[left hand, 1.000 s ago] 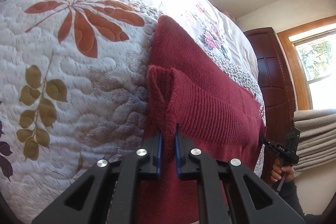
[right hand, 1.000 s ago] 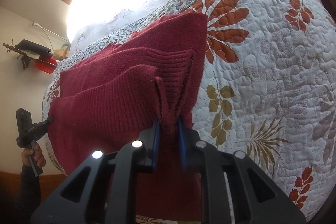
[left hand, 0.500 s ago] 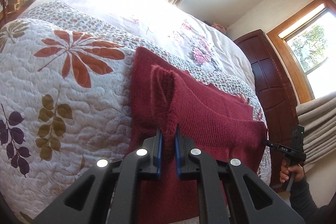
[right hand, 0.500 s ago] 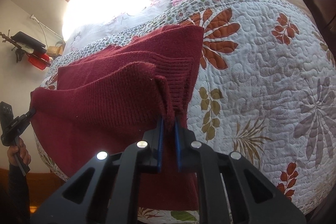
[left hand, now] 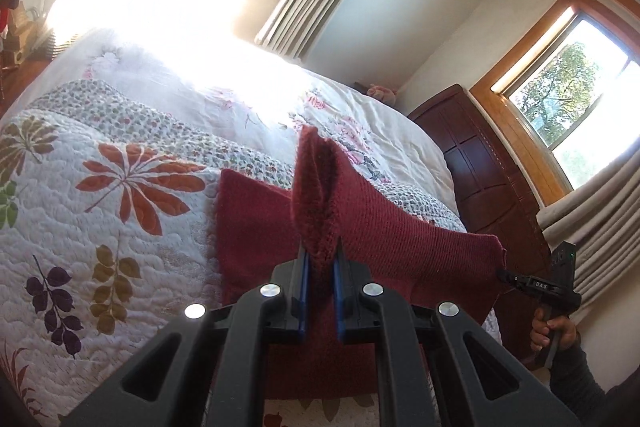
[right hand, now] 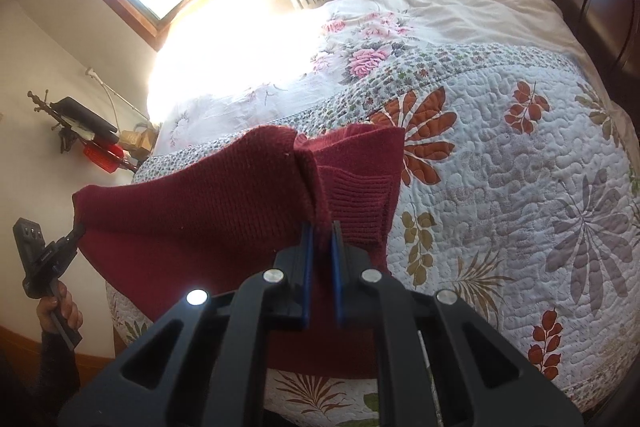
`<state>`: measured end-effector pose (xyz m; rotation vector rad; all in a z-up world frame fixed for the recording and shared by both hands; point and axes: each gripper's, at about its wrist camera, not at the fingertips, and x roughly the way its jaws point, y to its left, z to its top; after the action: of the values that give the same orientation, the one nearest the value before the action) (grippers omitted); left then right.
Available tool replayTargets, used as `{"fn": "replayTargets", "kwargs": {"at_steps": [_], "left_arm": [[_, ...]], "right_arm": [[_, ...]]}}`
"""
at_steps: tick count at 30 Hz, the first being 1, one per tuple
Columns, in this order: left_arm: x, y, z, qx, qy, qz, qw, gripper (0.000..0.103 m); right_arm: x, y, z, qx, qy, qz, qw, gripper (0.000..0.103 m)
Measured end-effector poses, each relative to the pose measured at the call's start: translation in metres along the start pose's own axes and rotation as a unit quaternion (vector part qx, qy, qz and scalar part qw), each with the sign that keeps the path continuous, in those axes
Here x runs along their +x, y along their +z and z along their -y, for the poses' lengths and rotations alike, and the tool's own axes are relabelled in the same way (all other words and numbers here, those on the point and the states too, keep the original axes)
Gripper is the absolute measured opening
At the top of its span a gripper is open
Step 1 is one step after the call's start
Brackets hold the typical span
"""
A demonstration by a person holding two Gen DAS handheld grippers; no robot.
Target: Fold small clothes
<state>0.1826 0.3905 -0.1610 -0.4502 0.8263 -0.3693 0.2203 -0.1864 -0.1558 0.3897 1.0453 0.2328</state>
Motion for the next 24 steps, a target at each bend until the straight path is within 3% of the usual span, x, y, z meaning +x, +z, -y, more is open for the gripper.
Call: {"fn": "replayTargets", "kwargs": {"at_steps": [6, 11, 15, 24], "left_arm": [[0.01, 0.053, 0.005, 0.018, -0.03, 0.025, 0.9991, 0.009], [0.055, 0.097, -0.015, 0.015, -0.037, 0.014, 0.9991, 0.009], [0.11, 0.118, -0.049, -0.033, -0.046, -0.025, 0.9981, 0.009], [0.233, 0.127, -0.108, -0.096, 0.003, -0.139, 0.9857, 0.009]], "right_arm": [[-0.007, 0.05, -0.005, -0.016, 0.012, 0.041, 0.999, 0.007], [0.022, 0.097, 0.003, -0.019, 0.01, 0.048, 0.999, 0.007], [0.067, 0.129, 0.019, -0.001, 0.008, 0.021, 1.0, 0.007], [0.16, 0.15, 0.06, 0.048, -0.015, -0.048, 0.998, 0.007]]}}
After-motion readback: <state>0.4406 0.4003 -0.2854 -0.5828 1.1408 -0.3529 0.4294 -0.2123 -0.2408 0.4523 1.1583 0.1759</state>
